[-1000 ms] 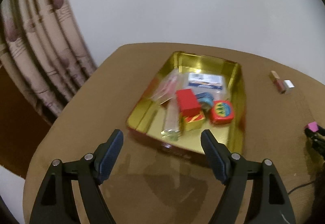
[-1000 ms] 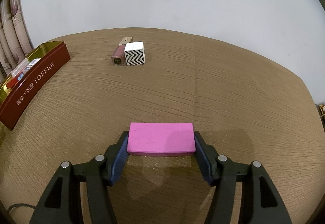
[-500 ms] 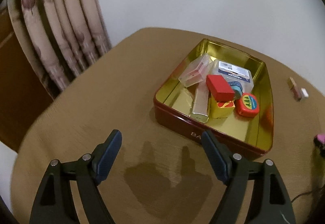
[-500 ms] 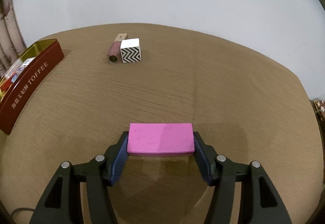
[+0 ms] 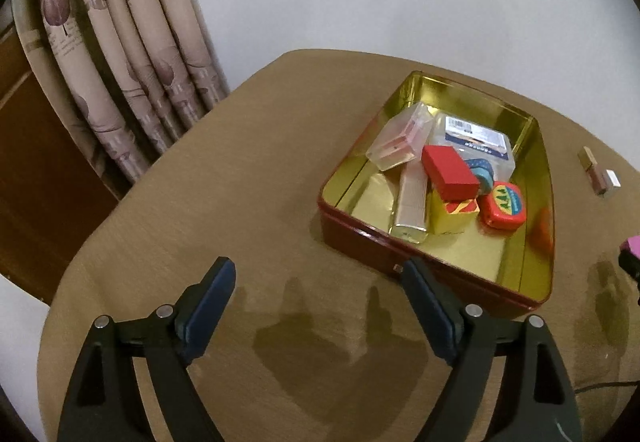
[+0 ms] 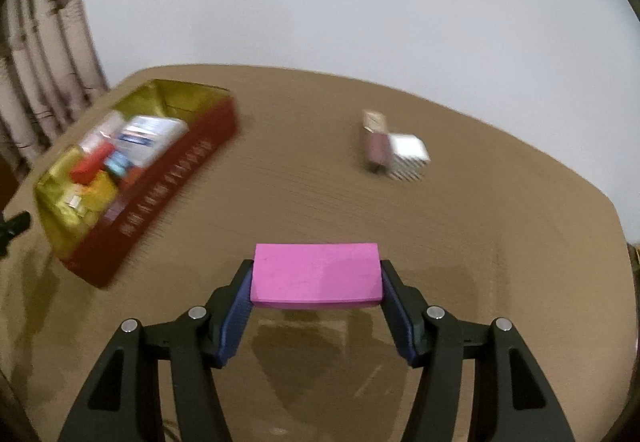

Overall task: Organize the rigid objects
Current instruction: 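Carry the pink block into the tin and lower it beside the tape measure, then open the right tool to release the pink block and withdraw, then grasp the white zigzag cube with the right tool, then grasp the lipstick with the left tool while the right tool holds the white cube, then carry the lipstick over the tin and lower it inside with the left tool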

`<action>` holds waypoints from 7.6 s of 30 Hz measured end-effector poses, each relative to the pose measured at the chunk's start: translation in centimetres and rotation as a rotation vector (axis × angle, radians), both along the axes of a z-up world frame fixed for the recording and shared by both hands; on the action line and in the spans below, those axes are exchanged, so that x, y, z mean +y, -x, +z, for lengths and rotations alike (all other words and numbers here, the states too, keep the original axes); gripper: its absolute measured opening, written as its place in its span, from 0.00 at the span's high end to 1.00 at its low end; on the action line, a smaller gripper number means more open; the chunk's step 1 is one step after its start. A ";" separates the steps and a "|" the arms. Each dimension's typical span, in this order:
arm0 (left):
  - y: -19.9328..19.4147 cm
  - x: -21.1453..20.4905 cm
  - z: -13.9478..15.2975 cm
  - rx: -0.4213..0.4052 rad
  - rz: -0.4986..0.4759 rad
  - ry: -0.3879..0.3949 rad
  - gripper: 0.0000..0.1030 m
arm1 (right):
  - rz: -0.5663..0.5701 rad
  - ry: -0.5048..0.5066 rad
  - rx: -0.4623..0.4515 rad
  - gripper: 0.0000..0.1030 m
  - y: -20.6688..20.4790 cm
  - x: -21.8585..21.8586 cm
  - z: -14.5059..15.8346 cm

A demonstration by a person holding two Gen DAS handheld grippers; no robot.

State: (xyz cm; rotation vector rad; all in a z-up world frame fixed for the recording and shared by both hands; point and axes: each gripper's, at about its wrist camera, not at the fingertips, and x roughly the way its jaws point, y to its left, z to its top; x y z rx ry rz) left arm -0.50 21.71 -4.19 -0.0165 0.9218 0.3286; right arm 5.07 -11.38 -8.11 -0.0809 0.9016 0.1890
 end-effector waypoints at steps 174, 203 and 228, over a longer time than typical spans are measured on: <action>-26.0 -29.4 -2.2 0.155 -0.360 0.117 0.19 | -0.119 0.034 -0.034 0.70 -2.9 -11.1 -7.7; -19.9 -27.7 -5.5 0.174 -0.443 0.110 0.83 | -0.119 0.046 -0.034 0.70 -2.8 -10.4 -7.8; -6.7 -19.5 -1.9 0.100 -0.465 0.098 0.83 | -0.297 0.084 -0.028 0.70 -2.0 -7.9 -8.1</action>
